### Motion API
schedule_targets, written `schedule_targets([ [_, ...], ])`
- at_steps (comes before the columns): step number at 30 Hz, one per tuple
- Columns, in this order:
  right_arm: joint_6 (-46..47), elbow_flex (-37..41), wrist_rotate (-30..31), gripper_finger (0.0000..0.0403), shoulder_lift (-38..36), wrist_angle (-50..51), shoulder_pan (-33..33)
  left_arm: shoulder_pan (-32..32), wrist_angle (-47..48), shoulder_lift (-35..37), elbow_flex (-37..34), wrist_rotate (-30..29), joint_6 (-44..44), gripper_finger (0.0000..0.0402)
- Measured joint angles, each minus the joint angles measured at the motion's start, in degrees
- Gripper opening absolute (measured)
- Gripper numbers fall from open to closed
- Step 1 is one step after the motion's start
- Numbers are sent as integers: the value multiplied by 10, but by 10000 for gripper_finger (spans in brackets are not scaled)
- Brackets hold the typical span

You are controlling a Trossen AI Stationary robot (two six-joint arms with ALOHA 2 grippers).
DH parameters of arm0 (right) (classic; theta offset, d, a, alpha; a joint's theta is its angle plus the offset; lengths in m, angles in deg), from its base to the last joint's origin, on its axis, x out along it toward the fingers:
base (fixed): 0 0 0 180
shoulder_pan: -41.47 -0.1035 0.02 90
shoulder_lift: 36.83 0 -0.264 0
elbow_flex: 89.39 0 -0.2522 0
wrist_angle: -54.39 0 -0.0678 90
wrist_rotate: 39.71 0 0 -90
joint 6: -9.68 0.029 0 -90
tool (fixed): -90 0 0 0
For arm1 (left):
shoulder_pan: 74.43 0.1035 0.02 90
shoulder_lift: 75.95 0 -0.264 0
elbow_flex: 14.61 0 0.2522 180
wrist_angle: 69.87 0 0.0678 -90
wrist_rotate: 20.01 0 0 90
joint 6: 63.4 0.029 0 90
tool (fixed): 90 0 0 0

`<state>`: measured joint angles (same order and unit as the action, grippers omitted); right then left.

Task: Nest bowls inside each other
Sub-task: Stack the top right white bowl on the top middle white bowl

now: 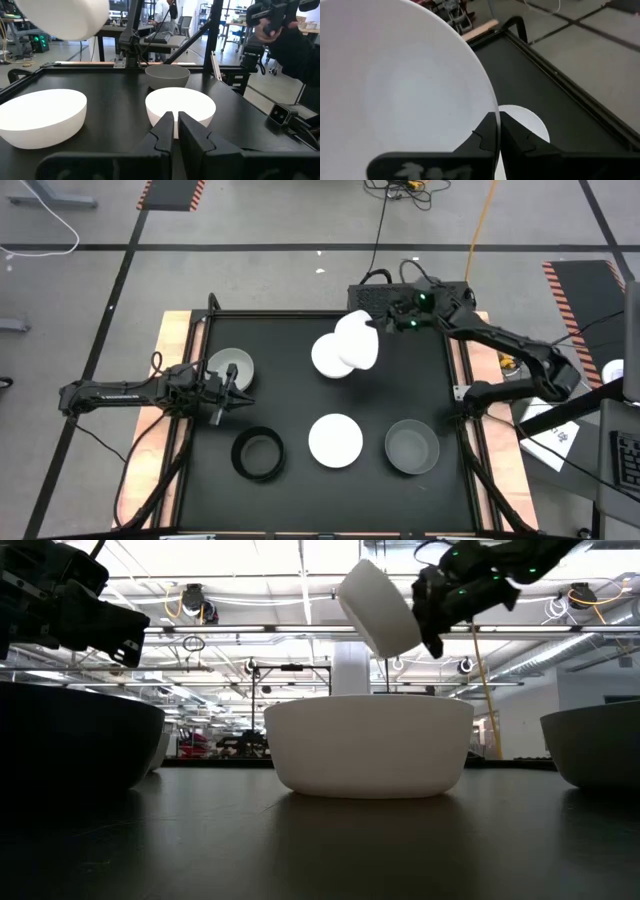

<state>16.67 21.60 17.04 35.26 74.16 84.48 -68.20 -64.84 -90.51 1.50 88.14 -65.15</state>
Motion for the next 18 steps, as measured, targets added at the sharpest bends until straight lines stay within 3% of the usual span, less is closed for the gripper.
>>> schedule_targets([
  [14, -67, -150, 2, 0, 159, 82, 0, 0, 3, 0, 0, 0, 12, 26],
  [18, -99, -201, 58, 0, 192, 156, 0, 0, 4, 0, 0, 0, 13, 26],
])
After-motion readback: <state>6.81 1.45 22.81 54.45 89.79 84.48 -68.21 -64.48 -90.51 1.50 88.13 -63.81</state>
